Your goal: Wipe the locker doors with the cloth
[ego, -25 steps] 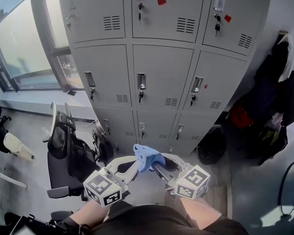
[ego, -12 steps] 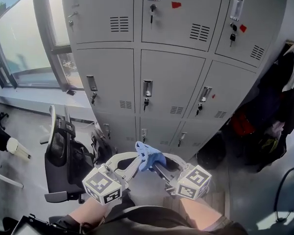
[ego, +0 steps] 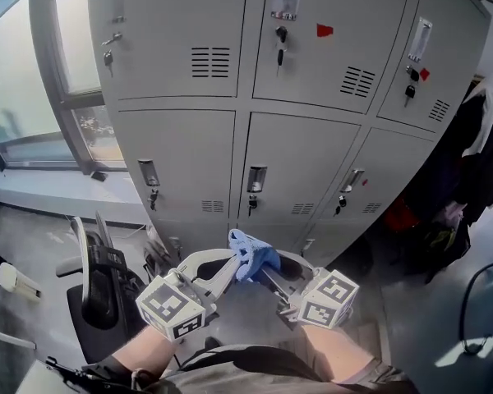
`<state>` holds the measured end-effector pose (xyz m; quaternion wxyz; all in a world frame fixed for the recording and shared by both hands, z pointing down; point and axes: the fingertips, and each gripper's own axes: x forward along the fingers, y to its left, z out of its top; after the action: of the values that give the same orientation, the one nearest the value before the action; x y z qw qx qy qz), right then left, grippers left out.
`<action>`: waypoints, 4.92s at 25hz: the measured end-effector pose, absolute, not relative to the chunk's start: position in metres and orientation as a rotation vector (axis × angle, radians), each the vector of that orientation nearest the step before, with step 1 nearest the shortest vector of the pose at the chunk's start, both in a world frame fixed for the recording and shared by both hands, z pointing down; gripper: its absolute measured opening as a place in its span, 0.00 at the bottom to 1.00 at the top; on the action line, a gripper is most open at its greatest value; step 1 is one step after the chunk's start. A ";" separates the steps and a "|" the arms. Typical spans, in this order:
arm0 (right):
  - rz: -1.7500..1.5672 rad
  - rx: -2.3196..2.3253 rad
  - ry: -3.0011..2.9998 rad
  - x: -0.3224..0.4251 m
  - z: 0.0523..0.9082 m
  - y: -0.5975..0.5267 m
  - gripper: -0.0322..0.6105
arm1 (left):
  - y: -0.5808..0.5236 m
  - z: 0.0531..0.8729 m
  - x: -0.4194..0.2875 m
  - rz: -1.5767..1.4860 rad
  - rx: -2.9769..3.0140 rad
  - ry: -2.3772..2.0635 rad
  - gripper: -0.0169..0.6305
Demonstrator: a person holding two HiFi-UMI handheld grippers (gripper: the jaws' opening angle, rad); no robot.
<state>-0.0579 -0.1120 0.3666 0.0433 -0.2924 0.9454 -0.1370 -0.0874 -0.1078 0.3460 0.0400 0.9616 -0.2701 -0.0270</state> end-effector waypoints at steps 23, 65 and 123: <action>-0.664 -0.700 2.653 -0.037 0.276 -0.266 0.14 | -0.137 0.377 -0.079 -0.014 2.843 -0.979 0.03; -0.866 -0.901 2.195 0.180 0.280 -0.320 0.14 | -0.132 0.398 0.002 0.074 2.844 -0.815 0.02; -0.884 -0.886 2.248 0.160 0.355 -0.325 0.14 | -0.130 0.400 -0.002 0.077 2.815 -0.879 0.02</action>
<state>0.1605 -0.3251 0.3546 0.2806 -0.3304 0.8387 -0.3297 -0.0022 -0.1301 0.4000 0.0954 0.9498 -0.2967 0.0261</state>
